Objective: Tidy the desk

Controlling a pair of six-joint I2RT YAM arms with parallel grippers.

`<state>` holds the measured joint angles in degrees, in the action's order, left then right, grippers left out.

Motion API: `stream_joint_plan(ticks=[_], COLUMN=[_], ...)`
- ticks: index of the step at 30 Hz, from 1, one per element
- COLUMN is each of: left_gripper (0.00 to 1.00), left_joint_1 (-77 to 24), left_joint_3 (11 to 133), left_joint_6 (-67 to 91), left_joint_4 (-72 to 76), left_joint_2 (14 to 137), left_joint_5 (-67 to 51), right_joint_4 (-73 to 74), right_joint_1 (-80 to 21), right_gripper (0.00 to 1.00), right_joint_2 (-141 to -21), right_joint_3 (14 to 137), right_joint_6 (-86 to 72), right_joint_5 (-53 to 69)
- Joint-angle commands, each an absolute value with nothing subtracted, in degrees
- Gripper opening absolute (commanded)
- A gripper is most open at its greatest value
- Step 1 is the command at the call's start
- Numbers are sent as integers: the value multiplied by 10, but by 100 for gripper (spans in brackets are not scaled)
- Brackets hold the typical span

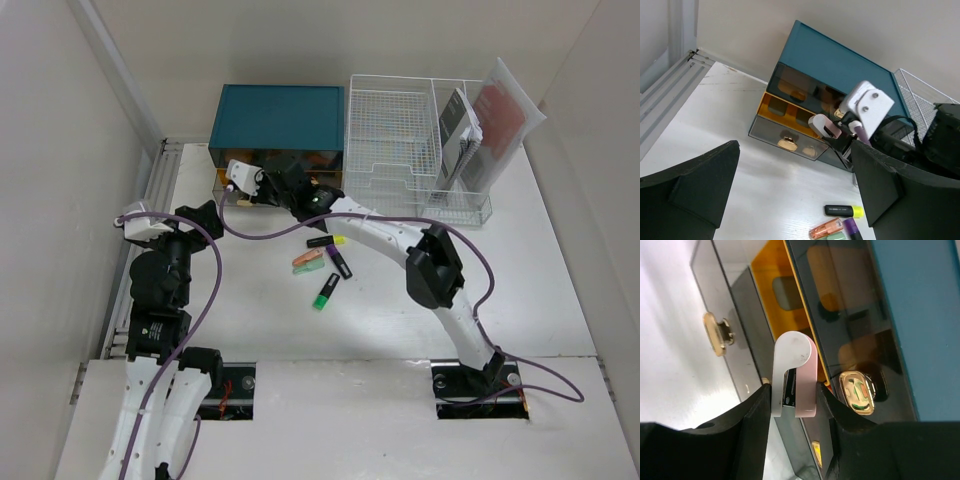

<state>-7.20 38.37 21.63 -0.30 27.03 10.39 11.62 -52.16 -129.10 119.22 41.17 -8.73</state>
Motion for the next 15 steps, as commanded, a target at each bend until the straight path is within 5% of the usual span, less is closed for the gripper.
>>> stream_joint_plan(ticks=[1, 11, 15], left_gripper=[92, 92, 92], left_joint_1=[-76, -76, -76], left_joint_3=[389, 389, 389], left_joint_6=[219, 214, 214], left_joint_4=[15, 15, 15], left_joint_2=[264, 264, 269], left_joint_5=[106, 101, 101], right_joint_4=[62, 49, 49], right_joint_1=[-509, -503, -497], right_gripper=[0, 1, 15], right_joint_2=[-1301, -1318, -1318], right_joint_3=[1223, 1239, 1239], right_joint_6=[426, 432, 432], right_joint_5=[-112, -112, -112])
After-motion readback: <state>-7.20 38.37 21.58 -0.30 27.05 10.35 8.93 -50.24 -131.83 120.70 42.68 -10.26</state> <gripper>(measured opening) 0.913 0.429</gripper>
